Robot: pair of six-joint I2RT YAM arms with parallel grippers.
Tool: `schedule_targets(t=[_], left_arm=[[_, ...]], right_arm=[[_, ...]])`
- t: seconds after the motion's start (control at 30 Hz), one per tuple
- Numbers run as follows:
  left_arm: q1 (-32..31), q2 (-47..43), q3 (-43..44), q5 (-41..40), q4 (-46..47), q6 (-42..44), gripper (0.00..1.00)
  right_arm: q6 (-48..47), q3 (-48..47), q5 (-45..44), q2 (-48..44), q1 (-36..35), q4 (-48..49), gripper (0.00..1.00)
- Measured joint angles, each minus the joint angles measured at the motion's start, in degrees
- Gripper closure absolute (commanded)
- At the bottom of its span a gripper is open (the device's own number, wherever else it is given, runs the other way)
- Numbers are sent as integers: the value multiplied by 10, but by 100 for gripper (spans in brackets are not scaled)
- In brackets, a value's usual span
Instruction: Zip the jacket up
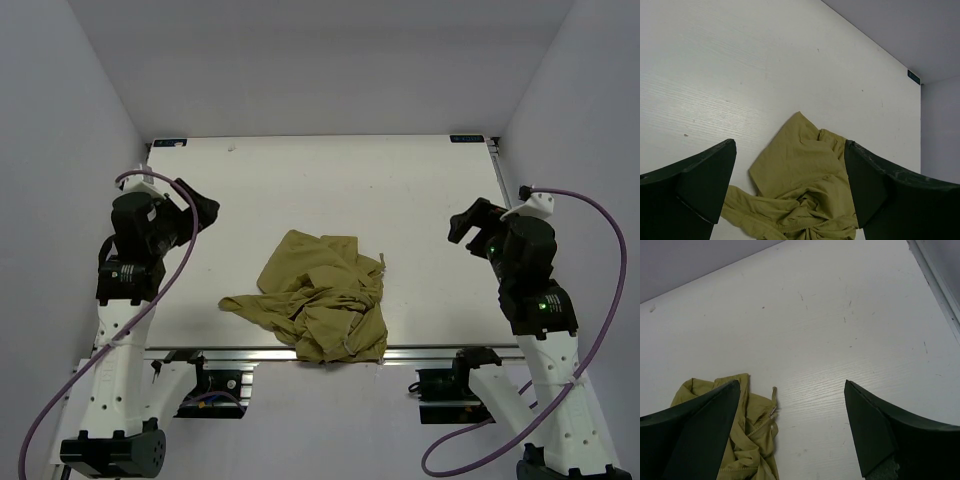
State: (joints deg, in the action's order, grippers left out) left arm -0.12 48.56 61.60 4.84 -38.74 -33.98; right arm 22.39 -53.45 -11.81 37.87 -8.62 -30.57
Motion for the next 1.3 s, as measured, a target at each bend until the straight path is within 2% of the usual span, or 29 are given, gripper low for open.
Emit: schedule_targets(t=[0.13, 0.27, 0.33, 0.43, 0.53, 0.63, 0.7, 0.93, 1.07, 1.1, 1.13, 1.17, 1.2, 1.23, 1.27, 1.3], left_arm=[[0, 7, -15, 63, 19, 9, 2], [-14, 23, -93, 134, 68, 14, 2], [-53, 49, -126, 123, 67, 13, 2], [-150, 96, -150, 81, 66, 7, 2], [-220, 147, -160, 57, 80, -1, 2], [-234, 201, -162, 34, 94, -5, 2], [-234, 236, -163, 15, 107, -6, 2], [-235, 328, -163, -15, 150, 5, 2], [-236, 370, -163, -2, 196, 16, 3], [-236, 378, -165, 6, 209, 18, 10], [-236, 387, -166, 18, 222, 21, 18], [-236, 394, -165, 27, 231, 25, 49], [-236, 400, -165, 38, 245, 25, 67], [-236, 406, -164, 48, 254, 30, 100], [-236, 413, -164, 56, 262, 36, 100], [-236, 420, -159, 64, 262, 41, 100]], right_arm=[[-13, 3, 36, -5, 0, 6, 11], [-21, 21, 125, 4, 0, 4, 11], [-20, 39, 194, 31, 0, 20, 11], [-16, 96, 252, 73, -32, 46, 11], [-6, 156, 238, 113, -137, 50, 11], [4, 181, 198, 151, -266, 55, 11], [11, 185, 180, 187, -318, 73, 11], [28, 196, 127, 289, -370, 141, 11], [36, 200, 96, 302, -374, 189, 18], [39, 200, 86, 303, -374, 199, 21], [40, 200, 75, 304, -374, 209, 33], [39, 200, 65, 305, -374, 218, 41], [38, 200, 56, 306, -374, 226, 63], [44, 200, 41, 306, -374, 237, 92], [37, 200, 38, 306, -374, 240, 93], [40, 198, 24, 307, -374, 244, 100]])
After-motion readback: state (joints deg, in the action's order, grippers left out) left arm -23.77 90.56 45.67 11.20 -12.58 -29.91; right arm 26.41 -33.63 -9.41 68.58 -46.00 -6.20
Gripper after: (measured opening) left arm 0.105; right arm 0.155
